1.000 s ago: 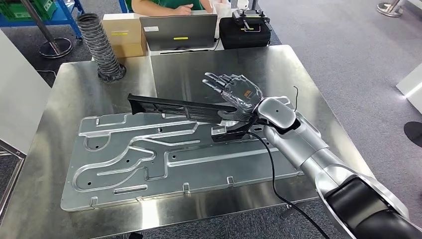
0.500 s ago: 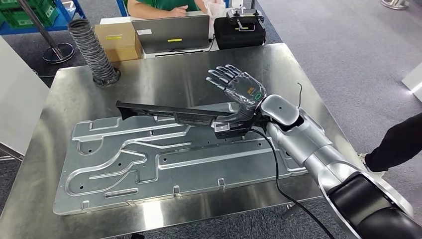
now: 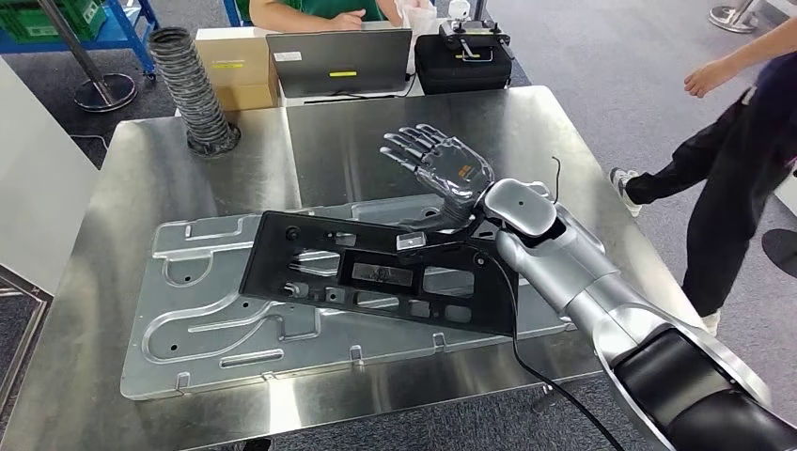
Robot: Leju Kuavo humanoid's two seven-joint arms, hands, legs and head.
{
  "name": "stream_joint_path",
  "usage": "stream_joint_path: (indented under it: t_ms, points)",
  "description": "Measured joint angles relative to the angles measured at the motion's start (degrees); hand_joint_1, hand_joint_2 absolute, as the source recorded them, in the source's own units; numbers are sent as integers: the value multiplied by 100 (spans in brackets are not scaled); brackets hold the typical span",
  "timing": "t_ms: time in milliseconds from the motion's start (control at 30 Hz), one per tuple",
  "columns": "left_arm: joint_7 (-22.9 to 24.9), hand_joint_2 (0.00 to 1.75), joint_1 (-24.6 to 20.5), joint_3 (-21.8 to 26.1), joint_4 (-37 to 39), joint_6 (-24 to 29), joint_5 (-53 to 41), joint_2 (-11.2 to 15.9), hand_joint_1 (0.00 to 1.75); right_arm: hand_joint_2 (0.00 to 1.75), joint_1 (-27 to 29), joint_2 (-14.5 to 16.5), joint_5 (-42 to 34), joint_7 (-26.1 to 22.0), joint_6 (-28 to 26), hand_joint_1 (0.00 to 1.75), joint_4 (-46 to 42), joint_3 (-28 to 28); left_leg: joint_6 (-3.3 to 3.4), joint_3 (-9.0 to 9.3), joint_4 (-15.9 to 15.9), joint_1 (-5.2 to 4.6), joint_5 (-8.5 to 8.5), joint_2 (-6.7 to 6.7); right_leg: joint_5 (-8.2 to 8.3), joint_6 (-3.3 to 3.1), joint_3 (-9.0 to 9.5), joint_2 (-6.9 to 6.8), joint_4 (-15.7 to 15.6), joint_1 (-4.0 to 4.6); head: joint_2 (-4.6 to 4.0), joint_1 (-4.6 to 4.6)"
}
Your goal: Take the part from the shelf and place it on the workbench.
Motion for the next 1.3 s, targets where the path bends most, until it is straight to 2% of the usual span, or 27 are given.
stream_joint_path:
  t_ms: [33, 67, 100, 167, 200, 300, 367, 467, 500, 533, 567, 633, 667, 700, 800, 833, 867, 900, 967, 1000, 1033, 1067, 1100, 1167, 1200, 1233, 1300]
  points:
    - [4, 0, 1, 2, 0, -16, 2, 0, 0, 0, 1, 2, -5, 0, 22, 0, 8, 0, 1, -12, 13, -3, 2, -1, 69, -7, 32, 0, -34, 1, 0, 0]
    - [2, 0, 2, 3, 0, -30, 4, 0, 0, 0, -4, 2, -13, 0, 38, 0, 14, 0, 0, -21, 24, -5, 3, -3, 226, -24, 178, 1, -293, 2, 0, 0]
    - [-2, 0, 0, 4, 0, -43, 5, -1, 0, 0, -15, 2, -25, 0, 47, 0, 18, 0, -7, -25, 33, -8, 6, -5, 420, -50, 406, 2, -711, 5, 0, 0]
    - [-11, 0, -5, 5, 0, -59, 6, -3, 0, 0, -43, 7, -52, 0, 50, 0, 19, 0, -47, -42, 41, -27, 25, -13, 674, -105, 757, 7, -1400, 34, 0, 0]
    - [-14, 0, -7, 5, 0, -62, 7, -4, 0, 0, -52, 9, -60, 0, 51, 0, 20, 0, -78, -55, 40, -33, 42, -16, 725, -130, 823, 11, -1562, 51, 0, 0]
    - [-16, 0, -6, 5, 0, -64, 12, -4, 0, 0, -57, 13, -63, 0, 70, 0, 22, 0, -180, -95, 25, -36, 81, -25, 808, -215, 786, -1, -1627, 49, 0, 0]
    - [-15, 0, -4, 5, 0, -64, 16, -3, 0, 0, -67, 2, -63, 0, 94, 0, 22, 1, -235, -207, 263, -41, -165, -32, 916, -288, 744, -24, -1711, 17, 0, -1]
    - [-15, 0, -3, 5, 0, -64, 19, -2, 0, 0, -67, -46, -63, 0, 131, 0, 22, 6, -285, -538, 1296, -30, -864, -31, 1049, -325, 590, -43, -1731, 21, 0, -1]
    - [-16, 0, -3, 5, 0, -64, 18, -2, 0, 0, -60, -58, -63, 0, 136, 0, 22, 9, -293, -574, 1533, -28, -980, -31, 1088, -324, 525, -44, -1717, 24, 0, -1]
    - [-16, 0, -3, 5, 0, -64, 18, -2, 0, 0, -54, -64, -63, 0, 137, 0, 23, 11, -295, -504, 1557, -27, -994, -31, 1130, -319, 459, -45, -1702, 26, 0, -1]
    - [-15, 0, -3, 5, 0, -63, 17, -1, 0, 0, -49, -68, -63, 0, 139, 0, 23, 13, -291, -315, 1346, -26, -915, -30, 1172, -308, 395, -44, -1686, 27, 0, 0]
    - [-15, 0, -13, 5, 0, -63, 17, 0, 0, 0, -47, -69, -69, 3, 147, 0, 18, 11, -257, 242, 533, -30, -695, -30, 1257, -269, 291, -38, -1652, 33, 0, -1]
    - [-16, 0, -21, 5, 0, -62, 17, -1, 0, 0, -49, -75, -81, 3, 155, 0, 14, 5, -225, 430, 211, -39, -614, -36, 1298, -239, 255, -37, -1641, 38, 0, -1]
    - [-18, 0, -25, 5, 0, -63, 17, -1, 0, 0, -51, -81, -100, 3, 163, 0, 10, -1, -188, 518, 33, -49, -573, -43, 1341, -205, 232, -37, -1636, 44, 0, 0]
    - [-19, 0, -17, 5, 0, -64, 17, -2, 0, 0, -43, -90, -162, -5, 197, 0, 3, -15, -69, 454, 1, -70, -445, -43, 1472, -101, 205, -36, -1673, 35, 0, 1]
    - [-19, 0, -21, 5, 0, -65, 17, -3, 0, 0, -40, -87, -173, -8, 213, 0, 2, -18, -29, 417, -13, -64, -377, -28, 1411, -70, 173, -33, -1638, 27, 0, 1]
    - [-19, 0, -27, 5, 0, -67, 18, -5, 0, 0, -39, -84, -179, -10, 225, 0, 1, -25, 7, 360, -31, -52, -297, -12, 1234, -41, 109, -29, -1496, 18, 0, 1]
    - [-19, 0, -34, 5, 0, -68, 18, -7, 0, 0, -41, -78, -183, -11, 229, 0, 0, -34, 33, 288, -41, -42, -219, 2, 958, -15, 17, -27, -1234, 9, 0, 2]
    - [-19, 0, -40, 5, 0, -68, 19, -5, 0, 0, -36, -67, -185, -12, 206, 0, -2, -50, 55, 111, -36, -49, -81, 8, 361, 30, -177, -26, -450, 1, 0, 2]
    - [-19, 0, -39, 5, 0, -68, 19, -5, 0, 0, -25, -63, -186, -13, 182, 0, -3, -54, 55, 23, -30, -54, -19, 8, 214, 41, -213, -26, -128, 1, 0, 2]
    - [-19, 0, -38, 5, 0, -68, 18, -4, 0, 0, -13, -61, -186, -13, 159, 0, -3, -55, 51, -63, -22, -59, 41, 9, 185, 39, -170, -26, 37, 3, 0, 2]
    - [-19, 0, -39, 4, 0, -69, 17, -4, 0, 0, -4, -61, -187, -13, 140, 0, -8, -57, 46, -149, -11, -66, 100, 9, 263, 24, -17, -25, -19, 6, 0, 2]
    - [-18, 0, -40, 3, 0, -71, 15, -4, 0, 0, -1, -61, -189, -13, 126, 0, -19, -62, 38, -227, -1, -73, 156, 8, 379, -7, 241, -24, -285, 14, 0, 1]
    - [-17, 0, -45, -2, 0, -74, 13, -7, 0, 0, -12, -60, -190, -11, 112, 0, -68, -86, 12, -343, 14, -89, 261, 7, 445, -99, 871, -18, -1110, 50, 0, 0]
    - [-16, 0, -48, -4, 0, -76, 13, -9, 0, 0, -18, -57, -191, -10, 103, 0, -98, -103, -11, -368, 6, -91, 312, 7, 431, -139, 1075, -18, -1416, 73, 0, 1]
    - [-16, 0, -51, -5, 0, -78, 13, -10, 0, 0, -28, -55, -192, -10, 92, 0, -121, -118, -40, -379, -6, -84, 362, 7, 400, -172, 1181, -18, -1601, 96, 0, 1]
    - [-13, 0, -54, -6, 0, -86, 14, -10, 0, 0, -37, -52, -194, -8, 74, 0, -142, -132, -111, -383, -59, -74, 465, 5, 496, -233, 1171, -28, -1696, 107, 0, 3]
